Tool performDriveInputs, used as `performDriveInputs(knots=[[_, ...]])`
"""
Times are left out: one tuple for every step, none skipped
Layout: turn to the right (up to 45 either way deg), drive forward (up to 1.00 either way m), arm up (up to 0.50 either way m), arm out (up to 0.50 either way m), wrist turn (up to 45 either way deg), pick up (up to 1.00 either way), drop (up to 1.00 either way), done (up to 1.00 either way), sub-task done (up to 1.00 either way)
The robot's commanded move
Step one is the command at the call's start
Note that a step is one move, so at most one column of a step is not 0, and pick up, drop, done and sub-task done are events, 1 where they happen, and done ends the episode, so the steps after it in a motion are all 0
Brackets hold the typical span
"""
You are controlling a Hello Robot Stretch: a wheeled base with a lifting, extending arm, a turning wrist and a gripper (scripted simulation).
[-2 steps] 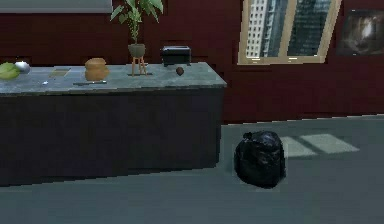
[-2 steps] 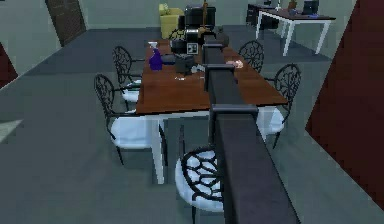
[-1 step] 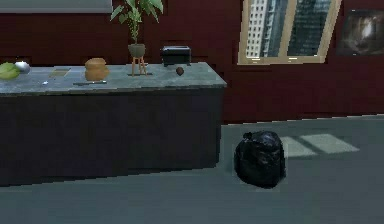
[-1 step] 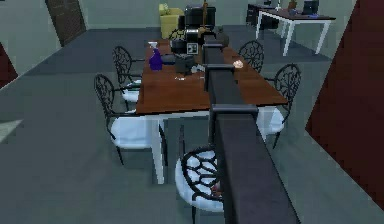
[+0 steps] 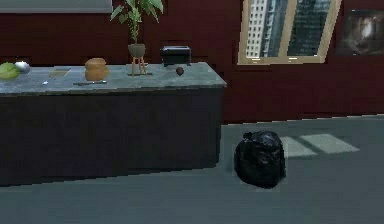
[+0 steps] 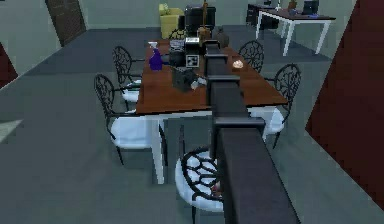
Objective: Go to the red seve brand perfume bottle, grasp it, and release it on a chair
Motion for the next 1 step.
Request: performDriveInputs(knots=[[0.0, 0.0, 0.0, 0.0, 0.0, 0.0, 0.0, 1.0, 0.0]])
